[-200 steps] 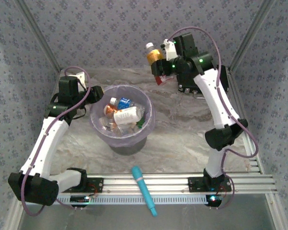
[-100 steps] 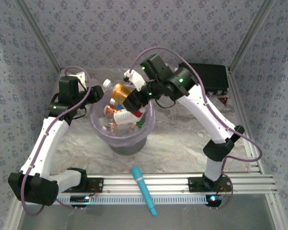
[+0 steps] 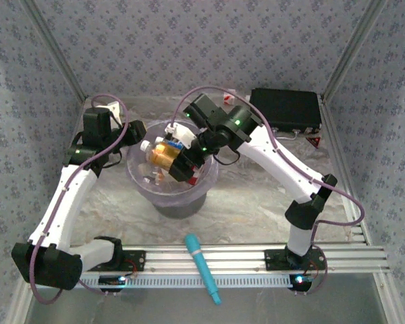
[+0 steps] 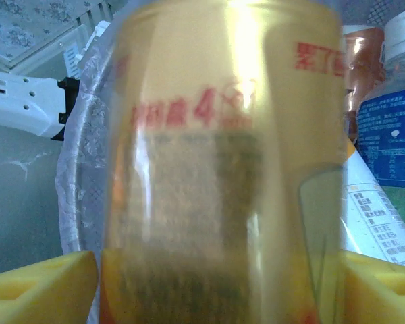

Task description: Put the plastic bottles in the bin

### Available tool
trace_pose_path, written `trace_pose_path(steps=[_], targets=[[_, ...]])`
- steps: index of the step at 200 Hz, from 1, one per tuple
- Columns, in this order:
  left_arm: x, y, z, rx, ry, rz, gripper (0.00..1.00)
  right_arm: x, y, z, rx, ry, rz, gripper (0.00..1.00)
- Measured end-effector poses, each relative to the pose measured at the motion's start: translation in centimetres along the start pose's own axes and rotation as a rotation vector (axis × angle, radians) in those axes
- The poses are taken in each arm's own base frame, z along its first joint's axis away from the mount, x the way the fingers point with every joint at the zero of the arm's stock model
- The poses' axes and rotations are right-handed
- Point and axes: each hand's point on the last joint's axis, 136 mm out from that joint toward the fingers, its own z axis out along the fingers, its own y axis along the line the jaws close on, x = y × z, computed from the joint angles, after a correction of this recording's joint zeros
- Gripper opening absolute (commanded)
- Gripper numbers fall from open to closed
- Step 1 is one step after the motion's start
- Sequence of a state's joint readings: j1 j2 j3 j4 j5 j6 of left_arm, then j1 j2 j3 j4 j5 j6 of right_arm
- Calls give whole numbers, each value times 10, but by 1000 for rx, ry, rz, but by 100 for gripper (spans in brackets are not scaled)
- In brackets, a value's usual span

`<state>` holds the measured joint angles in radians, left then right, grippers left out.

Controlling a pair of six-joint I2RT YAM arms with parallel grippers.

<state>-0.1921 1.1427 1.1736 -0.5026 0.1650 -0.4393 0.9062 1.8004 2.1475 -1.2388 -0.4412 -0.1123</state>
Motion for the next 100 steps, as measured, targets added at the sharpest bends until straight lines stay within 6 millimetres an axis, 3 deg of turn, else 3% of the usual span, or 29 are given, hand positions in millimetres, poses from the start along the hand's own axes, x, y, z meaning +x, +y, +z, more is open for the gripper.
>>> trace_pose_path(steps=[35,63,84,100], targets=[[-1,-1,0,3,-5,1,52,-1,0,-3,9,-6,-24,90],[-1,-1,0,3,-5,1,52,-8,-1,-10,34,-32,-54,80],[-1,-1,0,3,-5,2,52,-15,0,-16,46,-57,-73,67],[0,-2,2,5,0,3,52,-19,3,-16,47,-65,-83,65]])
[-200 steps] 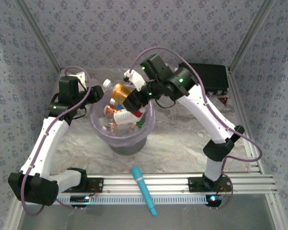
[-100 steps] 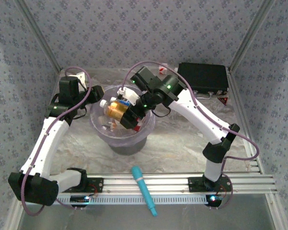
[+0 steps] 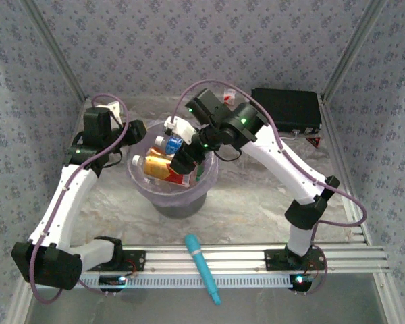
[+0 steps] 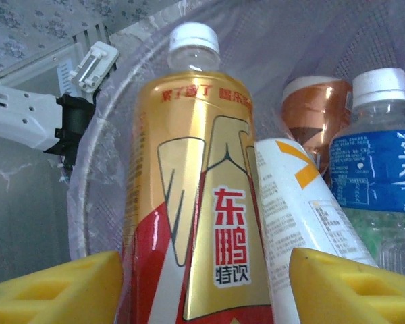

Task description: Put the plastic bottles in the bin

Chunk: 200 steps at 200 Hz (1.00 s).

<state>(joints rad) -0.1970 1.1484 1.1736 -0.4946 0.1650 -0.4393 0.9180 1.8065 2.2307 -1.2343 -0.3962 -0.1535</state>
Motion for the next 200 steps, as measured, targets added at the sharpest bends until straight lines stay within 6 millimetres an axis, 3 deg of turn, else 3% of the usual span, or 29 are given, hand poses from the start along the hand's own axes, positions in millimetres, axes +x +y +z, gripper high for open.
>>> trace_pose_path(steps=[59,84,112,165,200], targets=[[-1,0,4,1,0,1,52,16,5,35,-23,86,0,61],[-1,0,4,2,0,1,52,15,5,40,-15,78,-5,60],[-1,-1,4,2,-2,2,52,14,5,40,1,71,-12,60],[-1,-3,5,8,-3,5,52,3,-5,36,46,24,14,75],[-1,-3,5,9,-3,5,52,-19,-28,12,115,-94,52,84]])
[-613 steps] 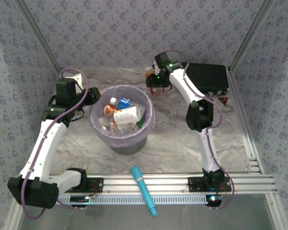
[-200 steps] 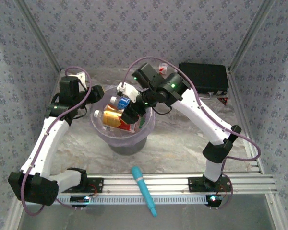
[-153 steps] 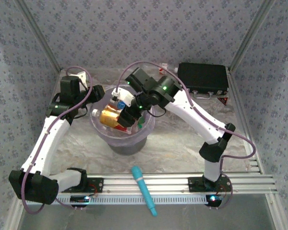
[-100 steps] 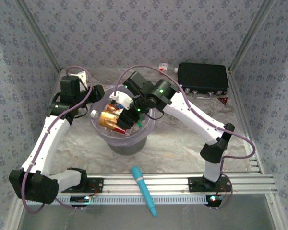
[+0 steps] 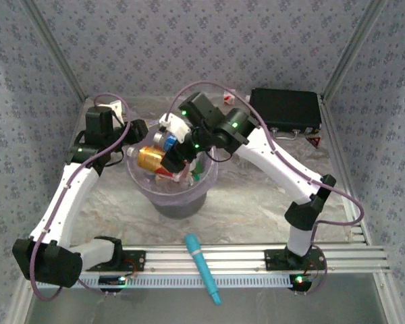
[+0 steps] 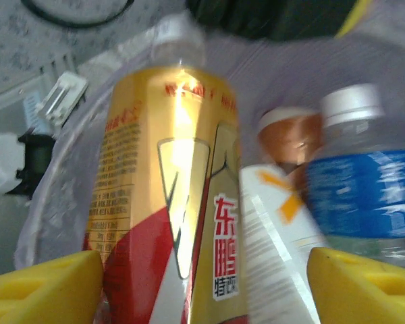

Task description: Put the plastic bottles in the bin

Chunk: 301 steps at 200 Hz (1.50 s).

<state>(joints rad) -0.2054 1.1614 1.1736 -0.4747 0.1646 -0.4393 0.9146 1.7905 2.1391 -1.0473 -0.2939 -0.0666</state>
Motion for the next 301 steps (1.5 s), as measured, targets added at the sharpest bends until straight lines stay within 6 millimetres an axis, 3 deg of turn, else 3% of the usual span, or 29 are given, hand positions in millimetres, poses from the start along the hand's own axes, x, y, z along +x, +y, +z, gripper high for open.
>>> trace_pose_path(steps=[44,83,101,130,151,208,255,301], targets=[[0,0,0,0,0,0,52,-29,-48,-38,137,-158,83,88],[0,0,0,0,0,0,52,-36,-81,-60,209,-233,187,86],[0,0,0,0,0,0,52,-29,-120,-69,272,-263,316,86],[0,0,0,0,-1,0,52,9,-215,-80,414,-306,591,89],[0,0,0,0,0,0,52,41,-269,-67,485,-324,764,91],[0,0,0,1,0,0,52,107,-375,14,608,-425,1151,92],[0,-1,0,5,2,0,52,135,-433,63,679,-534,1364,92],[1,-1,0,6,3,0,52,143,-475,86,698,-649,1482,91]])
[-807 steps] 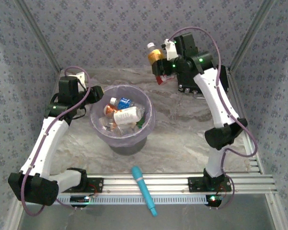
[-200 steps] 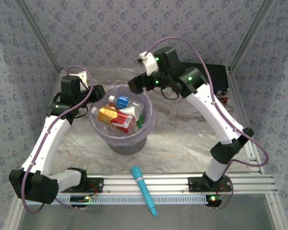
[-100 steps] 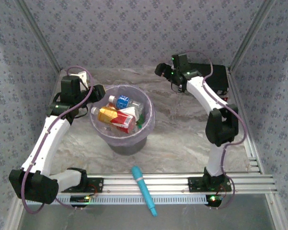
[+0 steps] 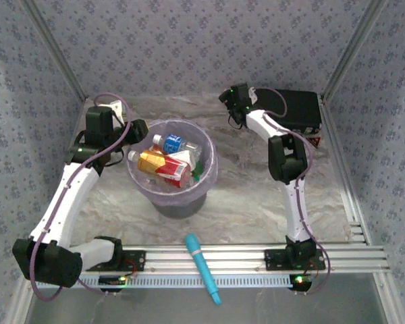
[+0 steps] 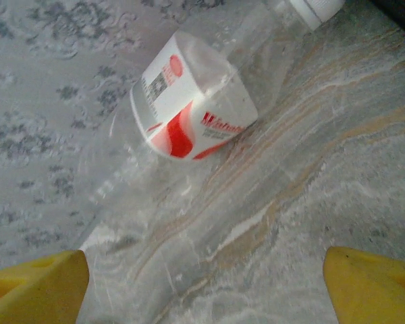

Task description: Put the plastic bottles in the bin

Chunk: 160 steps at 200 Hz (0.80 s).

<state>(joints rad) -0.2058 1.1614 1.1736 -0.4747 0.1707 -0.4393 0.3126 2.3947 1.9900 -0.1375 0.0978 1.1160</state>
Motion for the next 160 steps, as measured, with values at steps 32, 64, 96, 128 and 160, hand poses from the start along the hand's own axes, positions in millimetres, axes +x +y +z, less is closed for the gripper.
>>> trace_pose_path(steps=[32,64,96,128,160], targets=[[0,0,0,2,0,0,52,-9,-7,31,-9,-26,78,91],[0,0,0,2,1,0,52,-18,-5,61,-48,-56,136,91],[0,0,0,2,1,0,52,-27,10,79,-119,-93,183,91],[0,0,0,1,2,0,52,-31,12,83,-135,-117,225,88],[0,0,0,0,3,0,52,-35,10,88,-143,-125,255,77]])
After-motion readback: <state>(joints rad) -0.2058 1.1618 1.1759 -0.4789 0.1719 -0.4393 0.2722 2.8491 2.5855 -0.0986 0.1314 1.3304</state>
